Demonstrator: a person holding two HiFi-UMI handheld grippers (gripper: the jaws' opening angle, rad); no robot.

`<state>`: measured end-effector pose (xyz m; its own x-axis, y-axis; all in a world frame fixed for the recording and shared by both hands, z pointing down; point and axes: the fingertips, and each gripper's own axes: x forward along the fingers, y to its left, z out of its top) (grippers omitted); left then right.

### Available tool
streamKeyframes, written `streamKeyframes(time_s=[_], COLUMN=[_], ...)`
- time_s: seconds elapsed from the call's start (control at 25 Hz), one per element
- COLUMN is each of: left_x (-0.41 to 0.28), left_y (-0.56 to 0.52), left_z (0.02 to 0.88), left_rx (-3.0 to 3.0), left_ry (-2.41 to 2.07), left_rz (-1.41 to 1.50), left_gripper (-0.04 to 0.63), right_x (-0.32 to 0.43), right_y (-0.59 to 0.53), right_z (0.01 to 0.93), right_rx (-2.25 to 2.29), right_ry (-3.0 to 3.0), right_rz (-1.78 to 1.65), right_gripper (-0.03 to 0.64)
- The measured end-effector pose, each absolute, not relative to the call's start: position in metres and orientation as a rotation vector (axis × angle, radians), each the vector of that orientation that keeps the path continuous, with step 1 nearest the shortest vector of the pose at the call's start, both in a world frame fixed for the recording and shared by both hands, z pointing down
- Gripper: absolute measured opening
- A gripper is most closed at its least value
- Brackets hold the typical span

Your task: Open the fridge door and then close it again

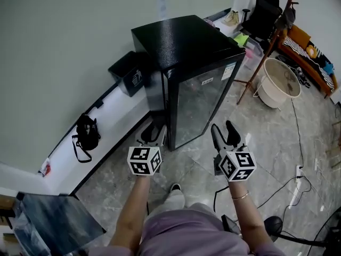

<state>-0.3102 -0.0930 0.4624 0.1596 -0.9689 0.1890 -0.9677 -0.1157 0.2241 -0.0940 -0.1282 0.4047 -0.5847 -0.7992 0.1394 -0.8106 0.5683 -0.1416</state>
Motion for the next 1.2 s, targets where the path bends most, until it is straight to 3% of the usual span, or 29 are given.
streamKeyframes(time_s=[1.2], left_x=[-0.298], left_y=[-0.183], left_z=[0.53], left_rx=[2.171], left_ry=[-1.735], left_rz=[0.161], left_gripper=[0.138], right_x=[-0.146], right_y=[-0.174], right_z=[0.485], right_rx=[1.209], right_ry=[-2.651], right_rz=[0.412], right_gripper=[0.227])
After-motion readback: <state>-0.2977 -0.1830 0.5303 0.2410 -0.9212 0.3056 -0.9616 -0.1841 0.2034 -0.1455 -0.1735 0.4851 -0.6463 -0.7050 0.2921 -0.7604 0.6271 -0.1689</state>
